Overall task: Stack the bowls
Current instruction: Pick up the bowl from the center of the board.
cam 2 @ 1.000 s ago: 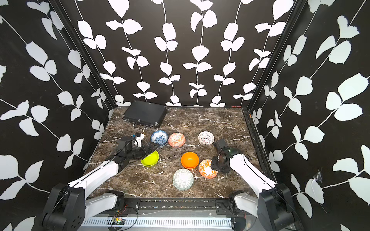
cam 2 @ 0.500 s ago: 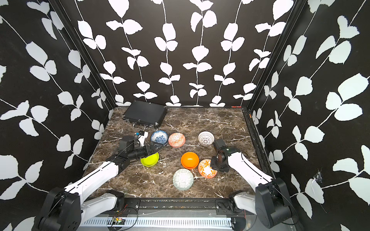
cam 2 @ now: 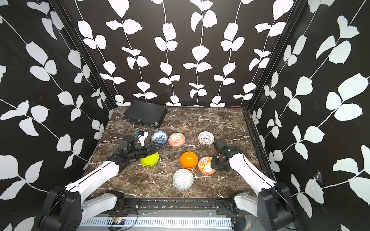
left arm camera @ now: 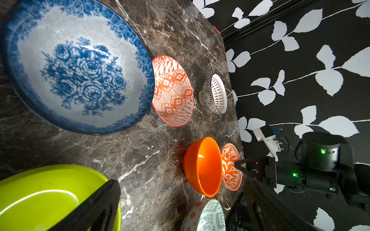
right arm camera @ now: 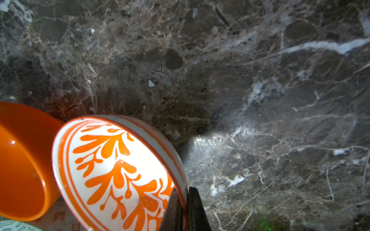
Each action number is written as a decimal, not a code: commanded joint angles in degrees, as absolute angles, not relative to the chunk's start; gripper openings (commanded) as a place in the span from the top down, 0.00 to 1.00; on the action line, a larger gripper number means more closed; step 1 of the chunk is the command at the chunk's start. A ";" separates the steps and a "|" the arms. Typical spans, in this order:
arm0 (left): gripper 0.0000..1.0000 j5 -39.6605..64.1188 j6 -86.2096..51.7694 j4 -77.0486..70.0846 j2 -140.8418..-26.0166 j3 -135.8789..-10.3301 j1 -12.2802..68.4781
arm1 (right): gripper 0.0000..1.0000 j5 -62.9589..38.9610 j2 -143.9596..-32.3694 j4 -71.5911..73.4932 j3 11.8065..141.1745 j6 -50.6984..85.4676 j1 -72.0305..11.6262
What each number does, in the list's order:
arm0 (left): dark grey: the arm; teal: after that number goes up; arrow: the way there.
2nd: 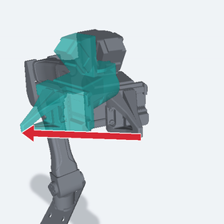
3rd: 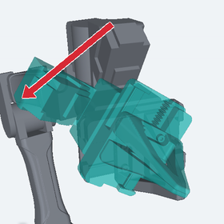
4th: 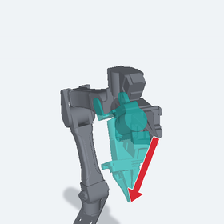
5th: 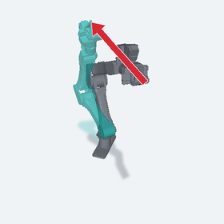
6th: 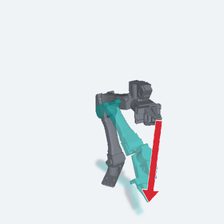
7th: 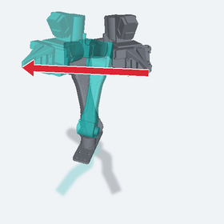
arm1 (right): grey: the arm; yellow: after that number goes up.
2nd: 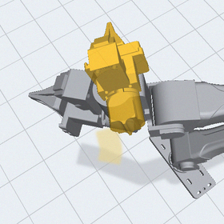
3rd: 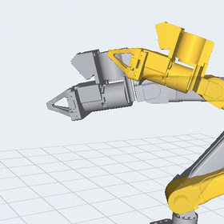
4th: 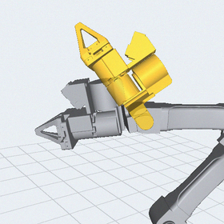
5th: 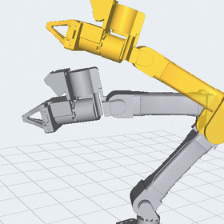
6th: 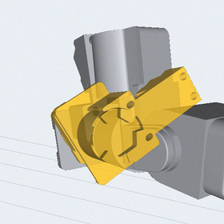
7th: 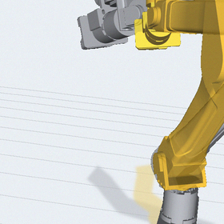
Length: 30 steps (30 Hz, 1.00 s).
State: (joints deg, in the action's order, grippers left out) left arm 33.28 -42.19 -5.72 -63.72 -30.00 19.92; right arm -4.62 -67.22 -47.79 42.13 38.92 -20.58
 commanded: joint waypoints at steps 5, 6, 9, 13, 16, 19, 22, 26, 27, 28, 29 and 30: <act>0.01 28.89 -40.12 -1.13 -61.59 -33.15 24.43 | 1.00 -1.18 -63.67 -55.62 47.03 37.63 -20.39; 0.01 28.62 -39.95 -1.18 -61.70 -33.25 24.70 | 1.00 -1.15 -63.07 -56.18 47.58 37.62 -20.35; 0.01 27.80 -39.74 -0.78 -61.92 -33.63 25.21 | 1.00 -1.70 -61.58 -57.74 49.90 37.49 -20.39; 0.01 25.51 -39.33 -0.96 -59.90 -32.88 25.90 | 1.00 -3.56 -61.03 -59.02 54.67 37.45 -20.39; 0.01 23.77 -39.37 -0.89 -57.84 -31.93 26.02 | 1.00 -4.35 -62.24 -59.32 59.38 37.01 -20.39; 0.01 22.38 -39.32 -0.61 -56.74 -31.39 26.06 | 1.00 -6.01 -64.83 -58.64 63.86 37.14 -20.42; 0.01 20.73 -39.16 0.50 -56.14 -31.39 26.06 | 1.00 -7.75 -68.89 -56.72 68.65 37.48 -21.03; 0.01 15.58 -38.68 3.55 -53.79 -31.43 26.04 | 1.00 -7.70 -75.51 -53.64 74.63 38.15 -24.65; 0.01 14.25 -38.72 3.89 -53.06 -31.18 25.97 | 1.00 -7.44 -77.69 -53.06 77.72 38.22 -25.83; 0.01 13.20 -38.84 3.82 -52.33 -30.84 25.97 | 1.00 -7.02 -79.86 -52.83 79.95 38.23 -27.00; 0.01 12.53 -38.98 3.64 -51.72 -30.36 25.95 | 1.00 -6.48 -81.95 -52.56 81.94 38.23 -28.11; 0.01 12.08 -38.95 3.84 -51.27 -30.18 25.95 | 1.00 -6.09 -83.96 -52.36 83.85 38.23 -29.12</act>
State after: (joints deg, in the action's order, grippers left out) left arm 16.25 -39.83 2.15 -53.43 -31.35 25.74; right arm -6.15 -80.84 -56.55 78.76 37.74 -26.72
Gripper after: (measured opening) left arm 0.987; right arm 0.075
